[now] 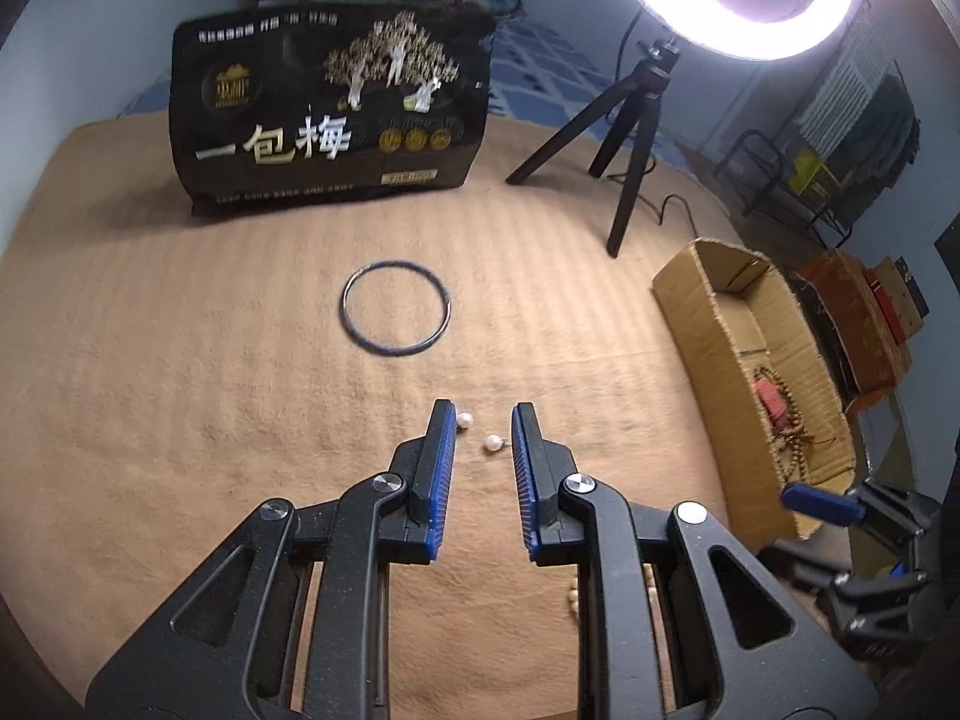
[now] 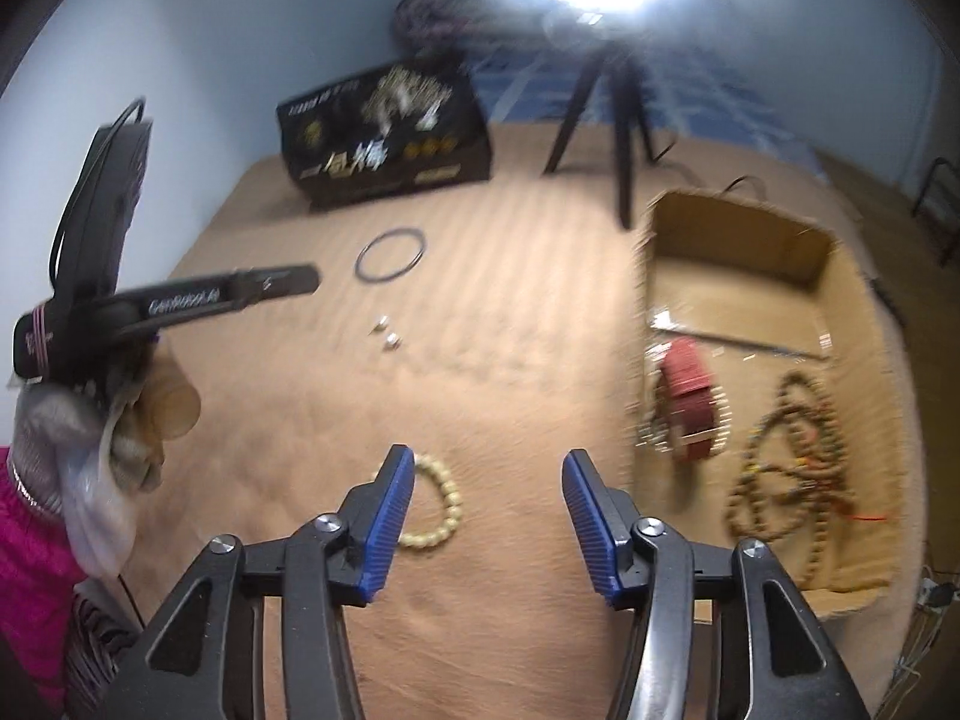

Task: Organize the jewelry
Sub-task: 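Move the left tool to the pearl earrings while the right tool approaches the cream bead bracelet, then close the left tool on a pearl earring while the right tool grasps the cream bead bracelet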

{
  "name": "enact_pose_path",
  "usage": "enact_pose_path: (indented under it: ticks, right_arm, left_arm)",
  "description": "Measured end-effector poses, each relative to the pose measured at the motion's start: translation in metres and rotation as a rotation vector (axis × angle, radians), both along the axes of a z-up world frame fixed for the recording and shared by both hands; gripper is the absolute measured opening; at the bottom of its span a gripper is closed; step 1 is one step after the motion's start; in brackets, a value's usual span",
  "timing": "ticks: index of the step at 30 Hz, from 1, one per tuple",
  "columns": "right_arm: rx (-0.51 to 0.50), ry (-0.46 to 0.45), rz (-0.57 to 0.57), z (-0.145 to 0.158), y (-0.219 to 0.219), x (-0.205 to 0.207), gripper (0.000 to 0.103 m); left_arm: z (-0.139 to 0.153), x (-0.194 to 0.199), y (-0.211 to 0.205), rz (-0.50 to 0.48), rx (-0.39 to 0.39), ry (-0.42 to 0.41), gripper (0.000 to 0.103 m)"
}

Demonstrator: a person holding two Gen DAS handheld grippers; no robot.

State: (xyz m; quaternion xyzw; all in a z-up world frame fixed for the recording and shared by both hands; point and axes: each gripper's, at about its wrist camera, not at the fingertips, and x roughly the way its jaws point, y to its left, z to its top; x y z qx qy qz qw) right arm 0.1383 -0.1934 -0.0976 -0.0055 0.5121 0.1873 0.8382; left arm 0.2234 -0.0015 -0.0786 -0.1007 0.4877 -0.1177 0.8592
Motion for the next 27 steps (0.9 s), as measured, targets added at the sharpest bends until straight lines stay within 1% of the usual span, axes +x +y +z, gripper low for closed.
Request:
enact_pose_path:
  ticks: [4,7,13,16,23,27]
  right_arm:
    - [-0.031,0.045,0.049,-0.024,0.019,0.003,0.043]
    - [-0.046,0.064,0.064,-0.034,0.026,0.006,0.040]
    - [-0.048,0.096,0.073,-0.046,0.032,0.012,0.037]
    - [-0.054,0.104,0.076,-0.051,0.033,0.014,0.037]
    - [-0.055,0.113,0.077,-0.050,0.032,0.019,0.036]
    - [-0.058,0.120,0.082,-0.051,0.035,0.020,0.033]
  left_arm:
    - [-0.019,0.009,-0.004,-0.019,-0.005,0.045,0.018]
    - [-0.031,0.016,-0.006,-0.017,-0.005,0.070,0.018]
    - [-0.050,0.030,-0.007,0.007,-0.032,0.112,0.018]
    - [-0.055,0.035,-0.009,0.014,-0.030,0.119,0.018]
    - [-0.062,0.040,-0.015,0.019,-0.008,0.118,0.018]
    - [-0.065,0.042,-0.019,0.023,0.009,0.116,0.017]
